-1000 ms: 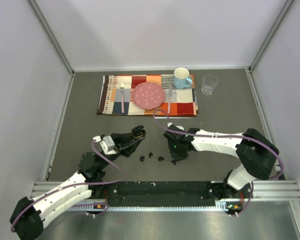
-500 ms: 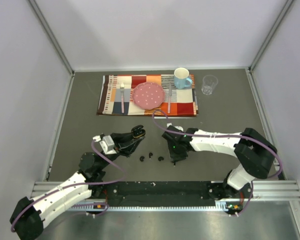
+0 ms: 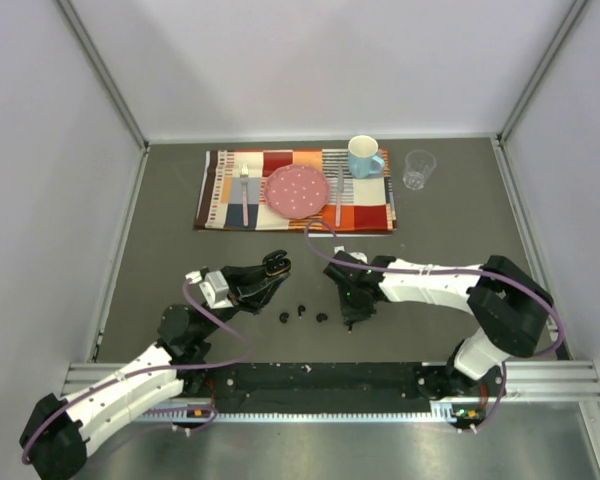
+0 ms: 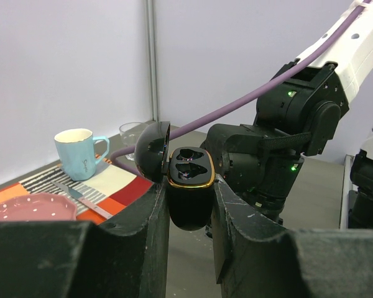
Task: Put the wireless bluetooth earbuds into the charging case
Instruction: Pick up the earbud from the center of the board.
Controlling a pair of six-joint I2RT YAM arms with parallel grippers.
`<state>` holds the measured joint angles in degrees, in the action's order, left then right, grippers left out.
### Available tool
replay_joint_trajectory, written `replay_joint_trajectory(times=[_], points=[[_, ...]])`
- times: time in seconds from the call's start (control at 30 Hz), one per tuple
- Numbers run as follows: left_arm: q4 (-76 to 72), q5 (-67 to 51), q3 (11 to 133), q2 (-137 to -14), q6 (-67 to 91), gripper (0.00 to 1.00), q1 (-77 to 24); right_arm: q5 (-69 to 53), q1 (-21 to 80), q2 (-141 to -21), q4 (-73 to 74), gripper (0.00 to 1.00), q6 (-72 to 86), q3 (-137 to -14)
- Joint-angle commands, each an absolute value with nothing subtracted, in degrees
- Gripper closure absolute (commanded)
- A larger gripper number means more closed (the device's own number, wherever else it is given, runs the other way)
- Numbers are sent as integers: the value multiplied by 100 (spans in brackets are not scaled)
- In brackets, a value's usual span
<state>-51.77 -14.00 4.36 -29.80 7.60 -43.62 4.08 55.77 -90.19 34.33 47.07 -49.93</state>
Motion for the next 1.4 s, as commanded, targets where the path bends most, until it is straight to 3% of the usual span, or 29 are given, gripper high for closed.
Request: replay_joint_trajectory(times=[0.0,0.27,0.47,0.73,1.07,1.37], points=[[-5309,-1336,431,-3006,826,100,-4368,632,5695,-9088,3296,98,4676,-5045],[-5309,-1292,466,-3006,835,100,-4377,1352,5695,-8157,3305,100,4509,-5080],[-5388,-1292,527,-3120,896,100,-4368,2381,5687,-6805,3208,100,4395,-4992],[-5685,-1590,721,-3682,1028,100,-4377,2620,5801,-4932,1620,100,2911,-4930],[-5880,-2021,1002,-4148,1020,100,-4368,2417,6635,-5291,178,100,1162,-5599],[-5801,-2136,1160,-4227,1011,100,-4368,2706,7092,-5765,-263,100,958,-5774]])
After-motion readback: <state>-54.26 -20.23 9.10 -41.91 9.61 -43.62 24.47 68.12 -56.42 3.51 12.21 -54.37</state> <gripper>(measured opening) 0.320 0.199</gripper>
